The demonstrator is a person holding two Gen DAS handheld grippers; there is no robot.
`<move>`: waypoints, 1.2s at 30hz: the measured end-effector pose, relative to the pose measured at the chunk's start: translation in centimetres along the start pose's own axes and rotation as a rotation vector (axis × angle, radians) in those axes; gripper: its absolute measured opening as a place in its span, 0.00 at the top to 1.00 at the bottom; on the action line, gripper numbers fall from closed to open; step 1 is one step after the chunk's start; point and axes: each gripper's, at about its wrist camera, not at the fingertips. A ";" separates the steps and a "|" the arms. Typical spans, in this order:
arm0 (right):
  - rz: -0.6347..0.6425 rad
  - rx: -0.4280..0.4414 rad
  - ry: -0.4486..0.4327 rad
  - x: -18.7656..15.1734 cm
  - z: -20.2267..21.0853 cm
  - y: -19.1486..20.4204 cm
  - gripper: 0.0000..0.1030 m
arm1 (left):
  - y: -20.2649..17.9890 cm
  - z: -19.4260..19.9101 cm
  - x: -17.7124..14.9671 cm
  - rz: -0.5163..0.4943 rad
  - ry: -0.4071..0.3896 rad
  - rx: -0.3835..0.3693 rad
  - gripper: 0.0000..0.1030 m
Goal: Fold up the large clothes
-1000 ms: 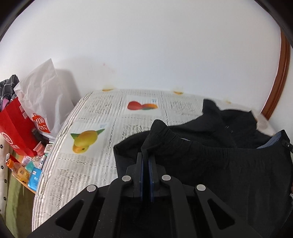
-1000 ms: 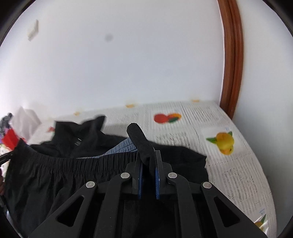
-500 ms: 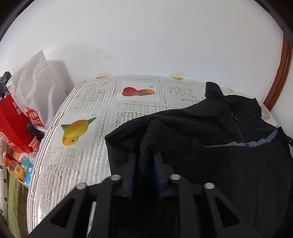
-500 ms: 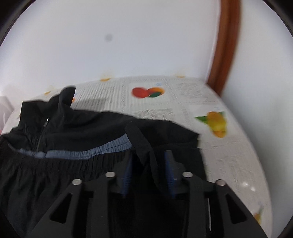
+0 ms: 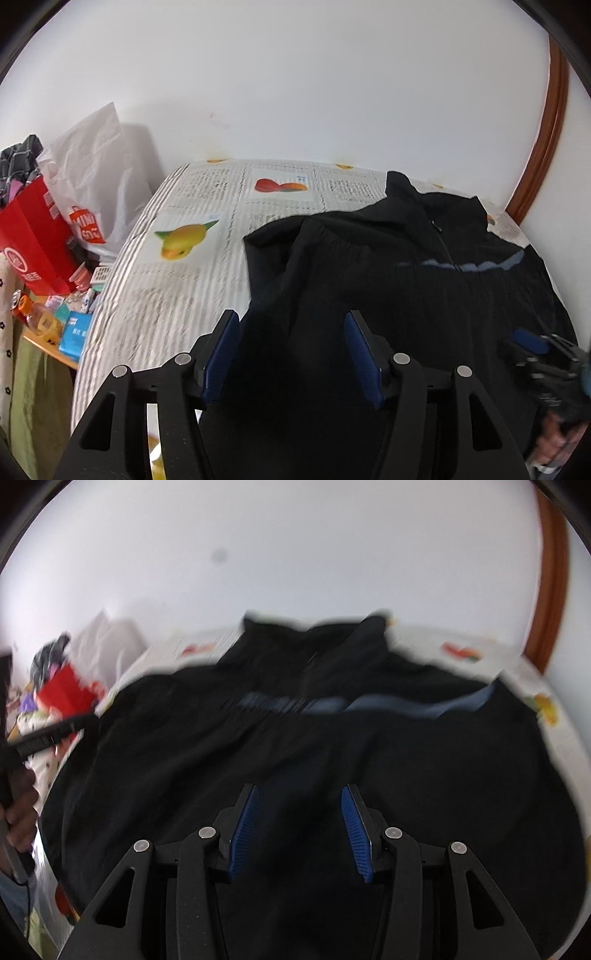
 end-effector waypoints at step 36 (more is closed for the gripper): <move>0.074 -0.093 0.041 -10.4 6.6 3.4 0.52 | 3.8 8.7 -11.4 0.051 0.029 0.005 0.43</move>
Point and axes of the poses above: each gripper's, at about its wrist camera, not at the fingertips, and z roughly against the way its jaws point, y to its left, x to its top, and after that the axes turned 10 degrees about -x, right-handed
